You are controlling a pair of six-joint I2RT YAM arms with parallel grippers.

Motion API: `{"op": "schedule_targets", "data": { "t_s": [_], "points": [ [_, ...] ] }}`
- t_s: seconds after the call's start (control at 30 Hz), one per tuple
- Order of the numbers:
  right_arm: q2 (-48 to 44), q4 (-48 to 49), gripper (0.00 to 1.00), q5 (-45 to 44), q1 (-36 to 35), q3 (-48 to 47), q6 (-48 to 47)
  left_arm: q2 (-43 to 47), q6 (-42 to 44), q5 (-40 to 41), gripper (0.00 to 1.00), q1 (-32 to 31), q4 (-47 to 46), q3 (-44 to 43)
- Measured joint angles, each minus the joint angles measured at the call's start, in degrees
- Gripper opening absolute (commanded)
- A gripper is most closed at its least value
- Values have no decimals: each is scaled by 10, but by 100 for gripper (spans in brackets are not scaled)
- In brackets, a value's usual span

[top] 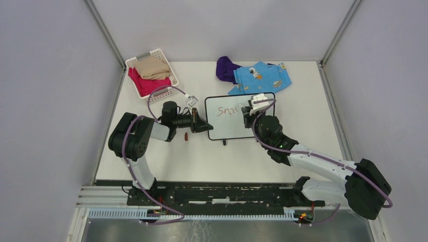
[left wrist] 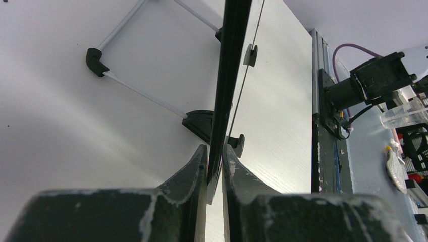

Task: Write a sentence on the whiteboard

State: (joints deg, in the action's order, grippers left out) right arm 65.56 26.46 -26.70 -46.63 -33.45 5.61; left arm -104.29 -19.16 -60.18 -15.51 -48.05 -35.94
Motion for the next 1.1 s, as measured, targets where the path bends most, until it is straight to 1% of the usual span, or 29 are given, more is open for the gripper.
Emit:
{"op": "schedule_targets", "data": {
  "t_s": [0.33,0.67,1.1],
  "points": [
    [13,9,0,11,19,-10,-1,0,0,1,2,0,0,0],
    [12,9,0,13,21,-9,2,0,0,1,2,-1,0,-1],
    [-10,18,0,27,21,42,19,0,0,2,2,-3,2,-1]
  ]
}}
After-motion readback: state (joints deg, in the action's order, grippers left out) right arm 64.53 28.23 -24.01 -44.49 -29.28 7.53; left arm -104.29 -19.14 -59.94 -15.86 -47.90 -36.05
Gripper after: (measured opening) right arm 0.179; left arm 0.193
